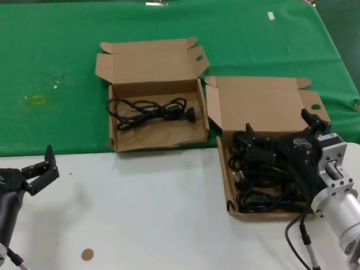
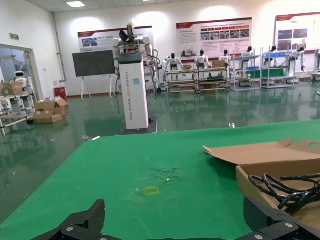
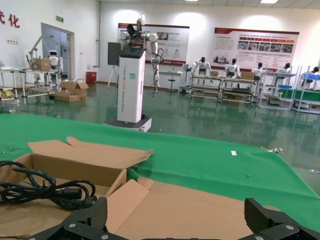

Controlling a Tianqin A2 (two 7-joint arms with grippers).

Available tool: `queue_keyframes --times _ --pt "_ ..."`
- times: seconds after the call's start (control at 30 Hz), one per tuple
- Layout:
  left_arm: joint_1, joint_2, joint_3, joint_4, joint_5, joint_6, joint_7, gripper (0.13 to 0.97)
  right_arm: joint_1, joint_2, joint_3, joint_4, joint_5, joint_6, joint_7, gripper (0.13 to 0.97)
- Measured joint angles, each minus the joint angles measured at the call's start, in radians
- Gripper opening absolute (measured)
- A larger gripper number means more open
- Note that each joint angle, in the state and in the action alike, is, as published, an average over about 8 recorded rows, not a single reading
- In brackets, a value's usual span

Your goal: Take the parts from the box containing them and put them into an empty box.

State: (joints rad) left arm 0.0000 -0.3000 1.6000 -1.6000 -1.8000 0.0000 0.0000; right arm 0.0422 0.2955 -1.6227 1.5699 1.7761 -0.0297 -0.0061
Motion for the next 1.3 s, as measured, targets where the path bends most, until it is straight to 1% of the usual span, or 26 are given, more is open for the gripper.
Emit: queue_keyframes --times 1.3 --pt "0.000 0.000 0.000 0.000 0.000 0.000 0.000 0.966 0.000 0.000 0.000 0.000 0.000 0.000 0.000 0.966"
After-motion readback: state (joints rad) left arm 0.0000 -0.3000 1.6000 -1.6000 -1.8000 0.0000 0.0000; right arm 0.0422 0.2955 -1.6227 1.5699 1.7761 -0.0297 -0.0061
